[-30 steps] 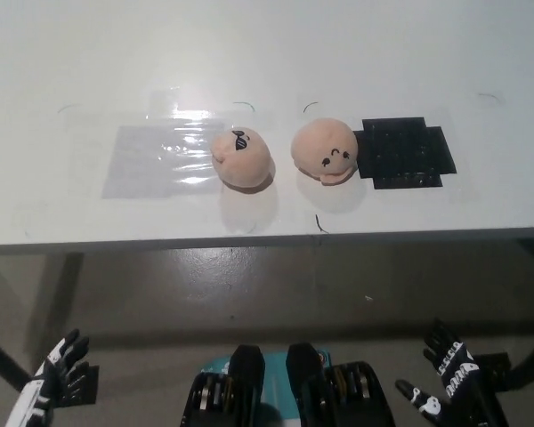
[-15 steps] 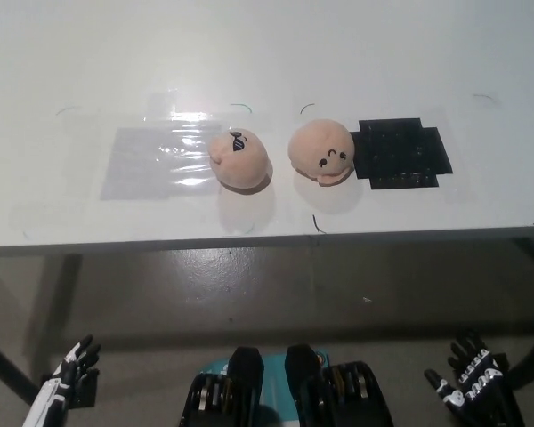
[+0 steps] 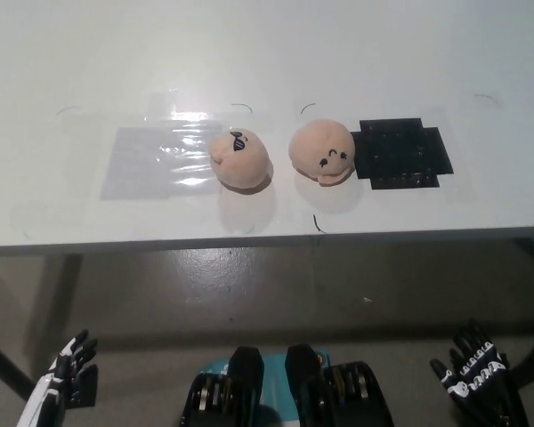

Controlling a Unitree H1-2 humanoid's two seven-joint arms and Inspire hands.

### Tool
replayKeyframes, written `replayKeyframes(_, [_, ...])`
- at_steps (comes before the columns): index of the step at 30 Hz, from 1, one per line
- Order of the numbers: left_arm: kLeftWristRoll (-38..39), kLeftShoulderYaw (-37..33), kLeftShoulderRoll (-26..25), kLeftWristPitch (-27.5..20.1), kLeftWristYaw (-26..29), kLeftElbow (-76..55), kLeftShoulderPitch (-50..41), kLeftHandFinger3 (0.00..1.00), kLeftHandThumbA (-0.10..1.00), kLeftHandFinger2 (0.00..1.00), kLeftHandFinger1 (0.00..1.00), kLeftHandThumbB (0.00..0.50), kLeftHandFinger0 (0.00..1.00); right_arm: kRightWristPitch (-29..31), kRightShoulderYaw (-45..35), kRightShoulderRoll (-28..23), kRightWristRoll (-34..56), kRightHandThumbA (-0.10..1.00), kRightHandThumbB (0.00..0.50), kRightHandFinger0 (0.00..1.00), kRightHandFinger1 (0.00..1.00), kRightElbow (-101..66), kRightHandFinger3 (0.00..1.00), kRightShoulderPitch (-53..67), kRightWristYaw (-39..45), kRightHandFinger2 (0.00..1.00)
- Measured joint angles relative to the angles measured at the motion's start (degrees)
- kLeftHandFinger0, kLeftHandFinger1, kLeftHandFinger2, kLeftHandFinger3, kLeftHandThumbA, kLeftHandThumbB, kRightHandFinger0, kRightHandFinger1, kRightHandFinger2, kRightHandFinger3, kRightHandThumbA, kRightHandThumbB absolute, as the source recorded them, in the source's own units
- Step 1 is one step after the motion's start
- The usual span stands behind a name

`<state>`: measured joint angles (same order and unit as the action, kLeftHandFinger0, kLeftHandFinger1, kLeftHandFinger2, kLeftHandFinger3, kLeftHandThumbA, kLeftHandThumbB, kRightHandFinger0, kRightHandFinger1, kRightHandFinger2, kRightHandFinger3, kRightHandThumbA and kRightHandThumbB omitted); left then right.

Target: Use both hands to push two dumpling toys together to the middle

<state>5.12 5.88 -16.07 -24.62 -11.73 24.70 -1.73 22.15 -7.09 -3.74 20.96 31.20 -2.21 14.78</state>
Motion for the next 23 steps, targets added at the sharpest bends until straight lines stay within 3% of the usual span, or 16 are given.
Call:
replayKeyframes(5, [0.55,0.3,0.15,0.0,-0.32,0.11,0.06,1.0,1.0,1.0,1.0,0.253,1.0,0.0,-0.08,0.05,0.2,0.89,0.151,1.0,1.0,0.0,1.0,-0.01,0.26,1.0])
replayKeyframes(6, [0.62,0.34,0.2,0.0,-0.37,0.16,0.09,1.0,1.0,1.0,1.0,0.255,1.0,0.0,-0.09,0.05,0.2,0.89,0.169,1.0,1.0,0.0,1.0,-0.03,0.27,1.0])
replayKeyframes(13, [0.78,0.69,0.65,-0.01,-0.57,0.16,0.05,1.0,1.0,1.0,1.0,0.248,1.0,0.0,-0.16,0.11,0.33,0.85,0.156,1.0,1.0,0.04,1.0,-0.48,0.52,1.0])
replayKeyframes(20, [0.51,0.87,0.65,-0.01,-0.73,0.13,-0.44,1.0,1.0,1.0,1.0,0.217,1.0,0.0,-0.13,0.29,0.22,0.9,0.166,1.0,1.0,0.22,1.0,-0.54,0.61,1.0])
replayKeyframes(21, [0.48,0.88,0.65,-0.01,-0.73,0.13,-0.41,1.0,1.0,1.0,1.0,0.193,1.0,0.0,-0.13,0.3,0.21,0.89,0.157,1.0,1.0,0.34,1.0,-0.75,0.62,1.0])
replayKeyframes(23, [0.45,0.89,0.65,-0.01,-0.72,0.13,-0.38,1.0,1.0,1.0,1.0,0.189,1.0,0.0,-0.13,0.29,0.21,0.87,0.168,1.0,1.0,0.45,1.0,-0.98,0.64,1.0])
